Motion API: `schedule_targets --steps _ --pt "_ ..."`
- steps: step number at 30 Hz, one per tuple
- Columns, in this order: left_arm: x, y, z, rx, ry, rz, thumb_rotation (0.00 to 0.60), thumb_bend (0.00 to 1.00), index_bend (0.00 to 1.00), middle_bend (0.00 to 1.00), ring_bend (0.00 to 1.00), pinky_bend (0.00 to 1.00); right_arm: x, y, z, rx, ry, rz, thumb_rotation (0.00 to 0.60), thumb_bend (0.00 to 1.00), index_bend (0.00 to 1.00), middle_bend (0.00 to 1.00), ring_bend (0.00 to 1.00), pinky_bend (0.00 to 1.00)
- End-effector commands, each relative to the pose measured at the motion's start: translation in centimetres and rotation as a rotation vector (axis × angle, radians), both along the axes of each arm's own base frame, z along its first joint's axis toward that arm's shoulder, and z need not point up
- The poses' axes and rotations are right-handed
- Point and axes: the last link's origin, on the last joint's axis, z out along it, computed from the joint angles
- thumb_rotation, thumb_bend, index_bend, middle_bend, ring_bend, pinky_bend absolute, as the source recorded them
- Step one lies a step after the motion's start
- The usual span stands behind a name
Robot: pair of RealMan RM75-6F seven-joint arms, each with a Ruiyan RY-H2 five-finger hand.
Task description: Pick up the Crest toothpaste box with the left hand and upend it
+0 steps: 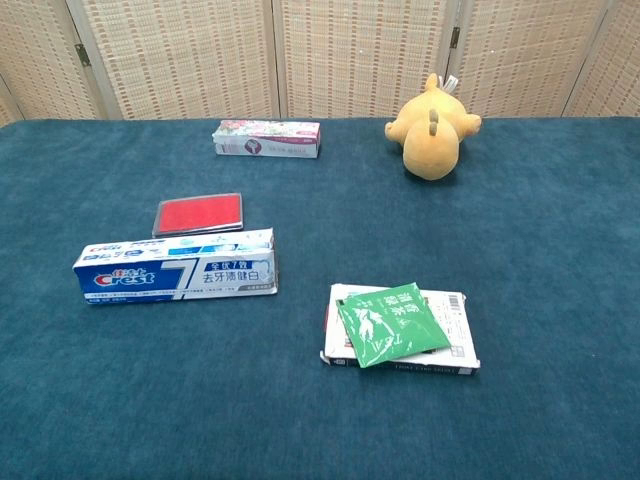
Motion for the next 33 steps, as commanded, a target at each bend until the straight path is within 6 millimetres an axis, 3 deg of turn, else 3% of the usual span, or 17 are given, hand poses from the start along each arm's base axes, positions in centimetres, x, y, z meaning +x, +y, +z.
schedule_targets --steps 1,10,17,21,25,33 --pt "0.2 0.1 -0.3 -0.002 0.009 -0.009 0.600 0.19 0.00 0.00 0.00 0.00 -0.1 0.1 0.0 0.006 -0.007 0.003 0.600 0.21 0.00 0.00 0.00 0.00" --pt "1.4 0.0 -2.5 -0.081 -0.042 -0.093 0.600 0.18 0.05 0.01 0.03 0.00 0.0 0.2 0.0 0.033 -0.038 0.019 0.600 0.21 0.00 0.00 0.00 0.00" --pt "4.4 0.3 -3.6 -0.202 -0.048 -0.101 0.600 0.18 0.19 0.19 0.08 0.00 0.5 0.7 -0.3 0.060 -0.050 0.057 0.600 0.21 0.00 0.00 0.00 0.00" --pt "5.8 1.2 -3.8 -0.217 -0.068 -0.066 0.600 0.18 0.22 0.25 0.11 0.00 0.7 1.2 0.1 0.059 -0.069 0.082 0.600 0.21 0.00 0.00 0.00 0.00" --pt "6.8 2.1 -4.2 -0.198 -0.040 -0.023 0.600 0.18 0.22 0.26 0.12 0.00 0.7 1.3 0.6 0.070 -0.111 0.102 0.600 0.21 0.00 0.00 0.00 0.00" --pt "8.8 4.1 -6.9 -0.279 -0.043 0.066 0.600 0.17 0.22 0.26 0.13 0.00 1.0 2.1 1.3 0.071 -0.135 0.146 0.600 0.21 0.00 0.00 0.00 0.00"
